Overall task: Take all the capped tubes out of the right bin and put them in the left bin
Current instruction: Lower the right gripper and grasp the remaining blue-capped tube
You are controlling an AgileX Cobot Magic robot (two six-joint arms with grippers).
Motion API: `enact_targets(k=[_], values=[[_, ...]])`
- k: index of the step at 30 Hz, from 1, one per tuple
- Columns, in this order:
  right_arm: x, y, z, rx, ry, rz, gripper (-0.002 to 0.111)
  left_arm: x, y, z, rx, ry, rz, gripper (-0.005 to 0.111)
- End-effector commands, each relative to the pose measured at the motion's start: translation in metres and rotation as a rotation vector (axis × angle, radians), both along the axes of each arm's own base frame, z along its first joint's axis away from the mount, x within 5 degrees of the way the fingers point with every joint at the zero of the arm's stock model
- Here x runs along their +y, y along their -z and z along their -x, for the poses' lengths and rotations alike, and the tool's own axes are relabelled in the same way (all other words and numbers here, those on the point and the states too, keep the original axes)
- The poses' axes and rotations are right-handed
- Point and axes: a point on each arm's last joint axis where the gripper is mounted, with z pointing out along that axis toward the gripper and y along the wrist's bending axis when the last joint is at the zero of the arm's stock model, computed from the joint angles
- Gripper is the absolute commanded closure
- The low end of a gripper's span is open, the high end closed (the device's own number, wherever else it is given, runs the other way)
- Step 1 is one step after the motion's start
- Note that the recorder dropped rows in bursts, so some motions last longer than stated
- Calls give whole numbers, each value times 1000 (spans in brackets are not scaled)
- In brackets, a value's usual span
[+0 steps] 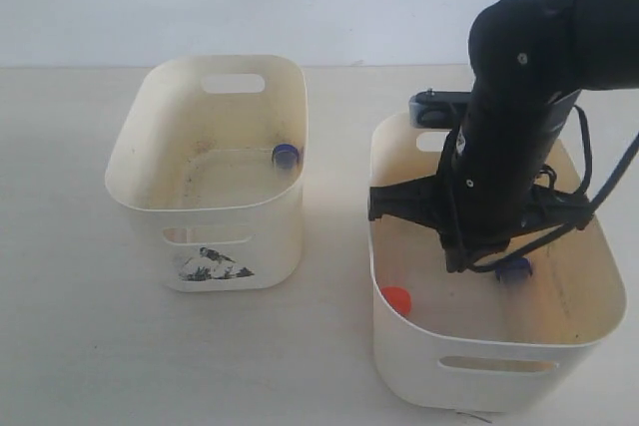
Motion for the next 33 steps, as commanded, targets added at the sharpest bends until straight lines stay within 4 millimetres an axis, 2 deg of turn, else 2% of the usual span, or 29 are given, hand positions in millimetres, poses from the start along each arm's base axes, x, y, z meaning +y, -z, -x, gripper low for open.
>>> enact_targets(k=[1, 13, 24, 31, 33], values=[[0, 12, -3, 33, -10, 18, 109, 0, -1, 0, -6, 3, 12, 102], [-3, 5, -2, 23, -48, -17, 109, 0, -1, 0, -6, 3, 12, 102], [-2, 38, -6, 127, -72, 44, 109, 0, -1, 0, -6, 3, 12, 102], [-2, 40, -7, 125, -76, 48, 108, 0, -1, 0, -6, 3, 12, 102], [-2, 40, -7, 125, -78, 48, 104, 0, -1, 0, -6, 3, 12, 102]])
